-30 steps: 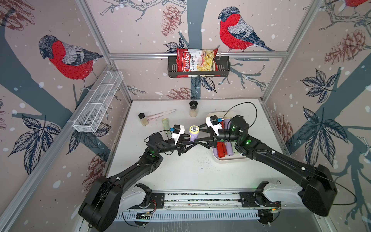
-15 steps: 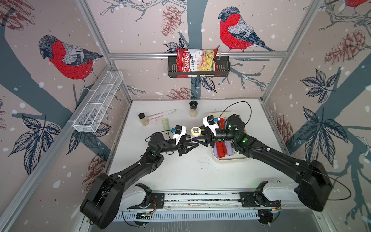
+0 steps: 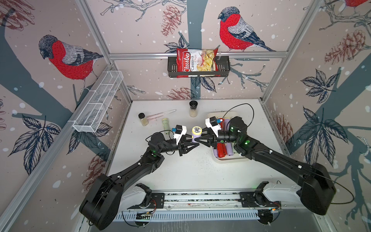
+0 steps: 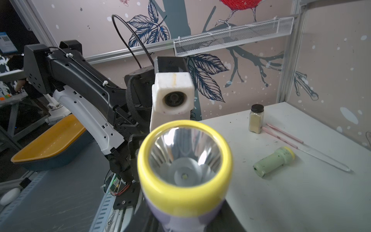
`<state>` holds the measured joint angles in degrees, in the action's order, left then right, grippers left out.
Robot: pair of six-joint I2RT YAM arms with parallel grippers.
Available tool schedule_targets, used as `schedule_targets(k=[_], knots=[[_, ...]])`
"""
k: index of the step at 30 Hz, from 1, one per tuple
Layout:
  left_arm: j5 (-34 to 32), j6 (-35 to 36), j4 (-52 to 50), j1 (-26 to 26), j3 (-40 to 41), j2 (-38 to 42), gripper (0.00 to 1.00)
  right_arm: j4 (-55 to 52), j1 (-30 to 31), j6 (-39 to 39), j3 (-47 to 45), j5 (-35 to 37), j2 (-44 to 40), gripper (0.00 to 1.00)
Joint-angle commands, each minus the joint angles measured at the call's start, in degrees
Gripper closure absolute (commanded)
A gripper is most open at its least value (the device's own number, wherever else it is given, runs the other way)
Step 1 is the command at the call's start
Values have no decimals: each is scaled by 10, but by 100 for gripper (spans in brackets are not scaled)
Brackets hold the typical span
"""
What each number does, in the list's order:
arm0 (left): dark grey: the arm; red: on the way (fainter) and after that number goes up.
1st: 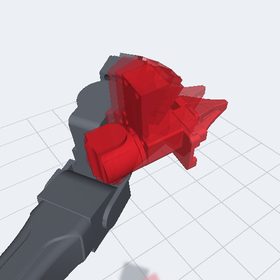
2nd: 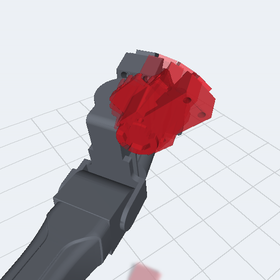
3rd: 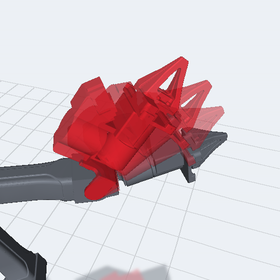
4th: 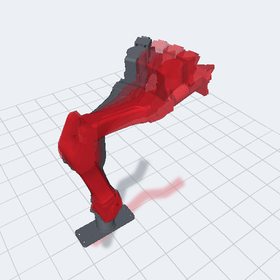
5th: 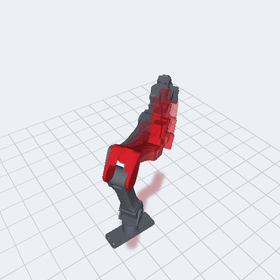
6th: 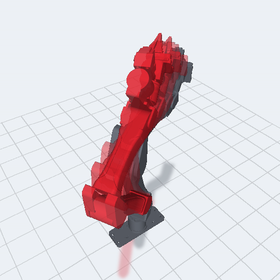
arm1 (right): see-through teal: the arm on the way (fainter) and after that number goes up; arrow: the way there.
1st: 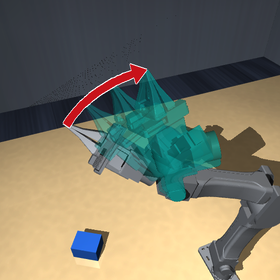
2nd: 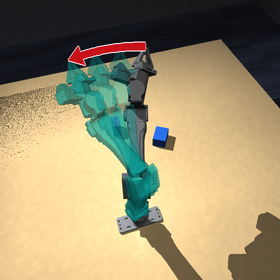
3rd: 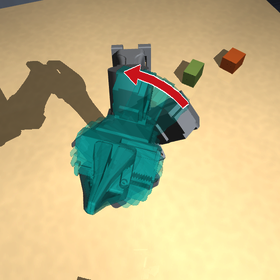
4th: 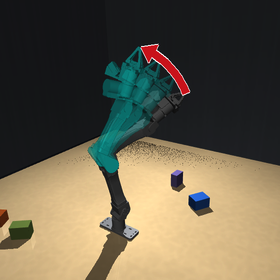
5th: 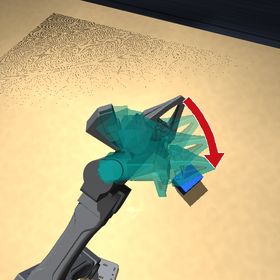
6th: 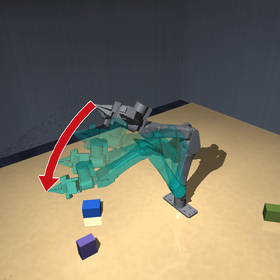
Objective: Put the flashlights into the storage boxes
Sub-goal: Pick up the flashlight from the center of the board.
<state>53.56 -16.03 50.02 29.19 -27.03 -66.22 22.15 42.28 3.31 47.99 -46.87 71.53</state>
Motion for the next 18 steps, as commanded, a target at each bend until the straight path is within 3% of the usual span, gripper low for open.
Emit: schedule_targets(k=[1,12,15,18], knots=[[-29,3,-1,-3,-1,4,64,28,-11,11,-6,17,-15,71],[-35,2,-12,-3,-5,-1,59,30,-23,25,-17,30,-23,73],[-32,4,-21,-2,-8,-2,66,38,-23,28,-19,23,-21,72],[-26,2,-10,0,-10,-7,72,48,-20,34,-17,5,-12,63]])
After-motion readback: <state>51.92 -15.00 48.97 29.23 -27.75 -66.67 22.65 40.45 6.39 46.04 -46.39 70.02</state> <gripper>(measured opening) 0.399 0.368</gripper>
